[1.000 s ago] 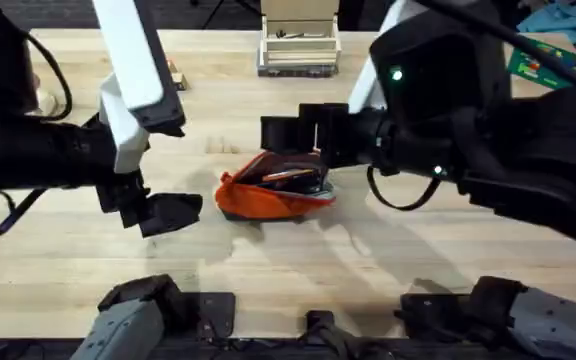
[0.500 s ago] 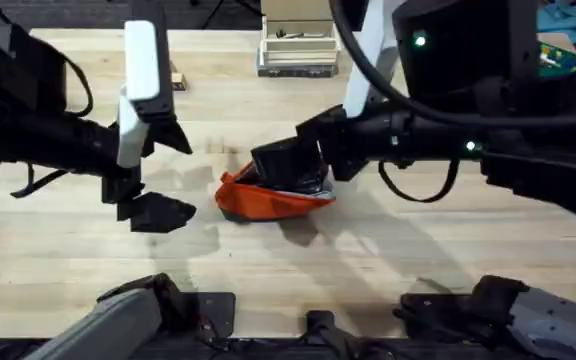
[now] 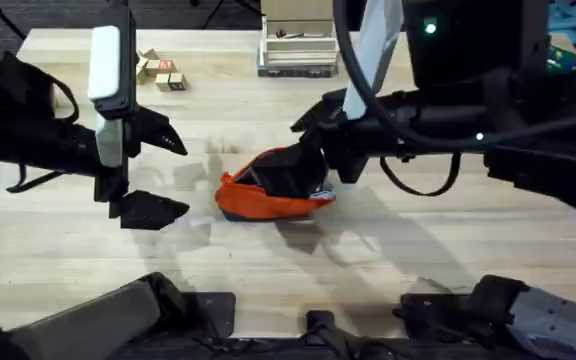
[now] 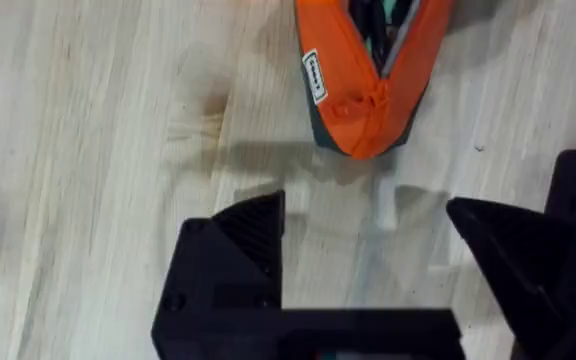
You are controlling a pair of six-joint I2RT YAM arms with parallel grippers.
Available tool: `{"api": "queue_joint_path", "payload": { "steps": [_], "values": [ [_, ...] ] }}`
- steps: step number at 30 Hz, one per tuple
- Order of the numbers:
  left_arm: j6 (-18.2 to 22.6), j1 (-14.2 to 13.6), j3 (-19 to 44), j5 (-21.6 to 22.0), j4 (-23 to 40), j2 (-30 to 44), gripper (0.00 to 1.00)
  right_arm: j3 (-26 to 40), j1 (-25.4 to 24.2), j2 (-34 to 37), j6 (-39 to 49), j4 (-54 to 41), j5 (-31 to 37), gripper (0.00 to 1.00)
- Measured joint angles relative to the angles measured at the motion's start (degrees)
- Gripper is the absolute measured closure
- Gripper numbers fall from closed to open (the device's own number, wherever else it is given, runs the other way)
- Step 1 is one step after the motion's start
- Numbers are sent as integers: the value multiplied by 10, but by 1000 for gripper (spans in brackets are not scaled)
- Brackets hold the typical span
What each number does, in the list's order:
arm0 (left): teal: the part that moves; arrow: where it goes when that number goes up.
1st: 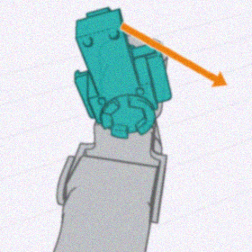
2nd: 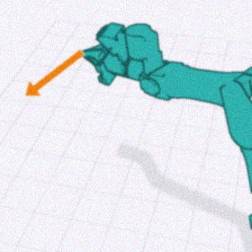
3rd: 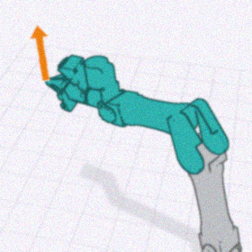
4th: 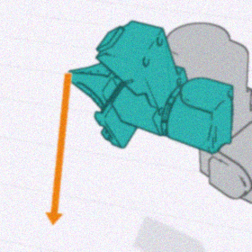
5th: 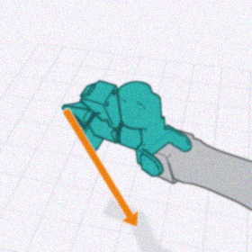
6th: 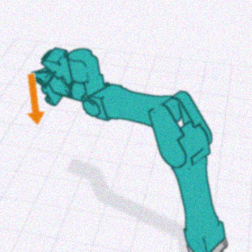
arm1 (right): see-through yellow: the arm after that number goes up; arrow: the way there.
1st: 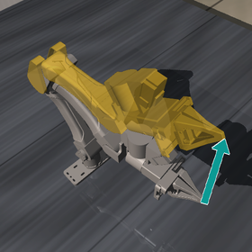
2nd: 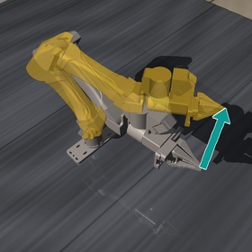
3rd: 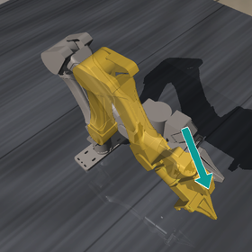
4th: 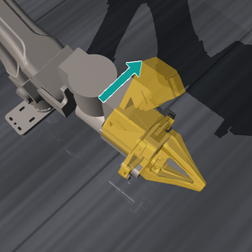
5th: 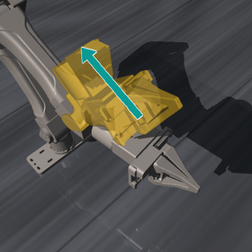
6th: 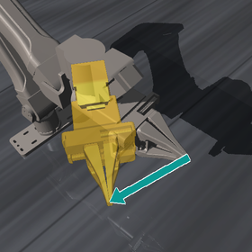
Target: Unzip the bag, pick up the pens from the table one at a time and place them inside, then zip the bag closed.
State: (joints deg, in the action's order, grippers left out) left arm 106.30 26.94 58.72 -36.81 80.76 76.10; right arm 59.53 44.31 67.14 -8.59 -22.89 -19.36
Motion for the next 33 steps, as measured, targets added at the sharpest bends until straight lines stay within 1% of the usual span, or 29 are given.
{"api": "queue_joint_path", "payload": {
  "steps": [5, 10, 18, 21, 22, 23, 24, 25, 28, 33],
  "values": [
    [10, 0, 0, -10, -1, 2, 7, 1, 0, 0, 14, 19, 27, 4],
    [14, 0, 0, -11, -1, 2, 8, 1, 0, 0, 16, 31, 50, 4],
    [14, 0, 0, 6, 0, 2, 7, 2, 0, 9, 16, 36, 44, 4],
    [15, 0, 0, 8, 1, 2, 9, 4, 0, 22, 16, 32, 33, 4],
    [16, 2, 0, 9, 2, 2, 8, 26, 0, 48, 16, 8, 25, 4],
    [16, 6, 0, 9, 2, 2, 8, 34, 0, 54, 16, 6, 25, 4],
    [17, 25, 0, 9, 2, 2, 8, 58, 0, 68, 16, 6, 23, 4],
    [39, 64, -4, 0, 3, 2, 8, 88, 5, 82, 35, 6, 23, 4],
    [56, 75, -8, -9, 5, 5, 8, 93, 22, 92, 65, 10, 23, 4],
    [70, 75, -13, -14, 5, 20, 8, 94, 60, 121, 110, 10, 24, 4]
  ]
}}
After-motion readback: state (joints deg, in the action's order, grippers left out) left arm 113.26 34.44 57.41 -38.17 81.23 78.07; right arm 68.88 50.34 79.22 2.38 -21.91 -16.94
